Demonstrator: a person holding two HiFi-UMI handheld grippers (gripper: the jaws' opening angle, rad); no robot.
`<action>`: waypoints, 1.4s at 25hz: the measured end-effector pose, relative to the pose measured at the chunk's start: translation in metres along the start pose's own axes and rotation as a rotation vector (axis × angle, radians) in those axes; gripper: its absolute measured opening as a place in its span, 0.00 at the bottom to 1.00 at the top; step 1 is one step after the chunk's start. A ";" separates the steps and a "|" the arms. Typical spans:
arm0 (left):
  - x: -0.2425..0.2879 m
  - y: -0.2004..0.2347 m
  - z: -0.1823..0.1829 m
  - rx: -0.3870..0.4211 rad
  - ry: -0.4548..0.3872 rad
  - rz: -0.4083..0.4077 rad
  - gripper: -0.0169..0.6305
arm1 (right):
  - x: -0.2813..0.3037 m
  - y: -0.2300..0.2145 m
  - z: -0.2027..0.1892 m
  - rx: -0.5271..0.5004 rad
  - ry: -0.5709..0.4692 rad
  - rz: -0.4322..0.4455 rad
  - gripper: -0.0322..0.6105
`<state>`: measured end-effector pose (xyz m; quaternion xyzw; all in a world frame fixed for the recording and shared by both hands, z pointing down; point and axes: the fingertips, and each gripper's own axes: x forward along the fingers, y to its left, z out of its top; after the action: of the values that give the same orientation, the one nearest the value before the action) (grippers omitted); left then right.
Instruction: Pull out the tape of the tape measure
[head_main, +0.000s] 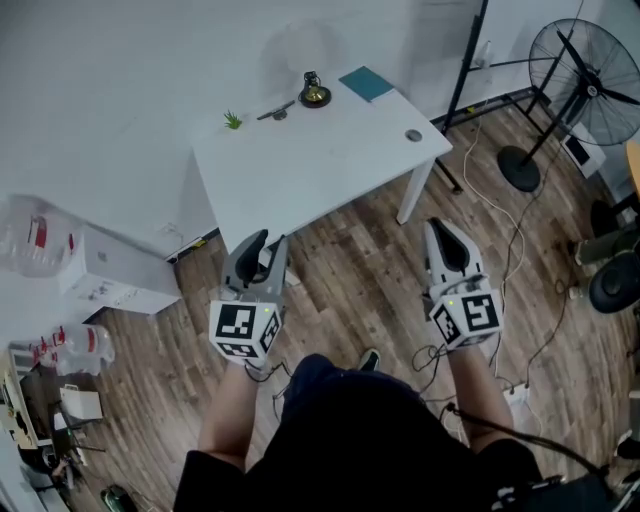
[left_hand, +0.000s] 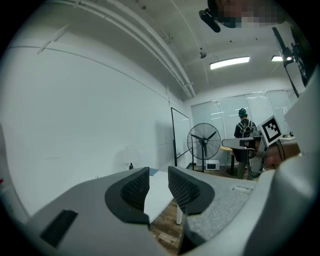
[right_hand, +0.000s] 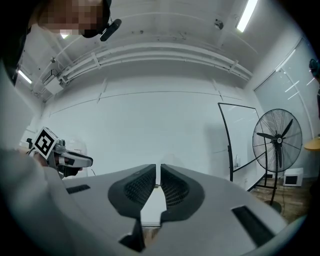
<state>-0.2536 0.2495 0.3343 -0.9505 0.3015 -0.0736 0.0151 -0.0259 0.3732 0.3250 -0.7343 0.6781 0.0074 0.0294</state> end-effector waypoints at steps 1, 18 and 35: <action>0.003 -0.001 -0.002 -0.005 0.003 0.007 0.20 | 0.000 -0.006 -0.002 -0.003 0.003 0.003 0.10; 0.157 0.040 -0.066 -0.080 0.098 -0.036 0.20 | 0.088 -0.100 -0.042 -0.015 0.115 -0.079 0.10; 0.312 0.130 -0.125 -0.195 0.208 -0.085 0.21 | 0.276 -0.129 -0.083 0.056 0.226 -0.042 0.09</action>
<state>-0.0944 -0.0349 0.4889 -0.9466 0.2669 -0.1425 -0.1117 0.1220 0.1045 0.3978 -0.7434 0.6615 -0.0951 -0.0267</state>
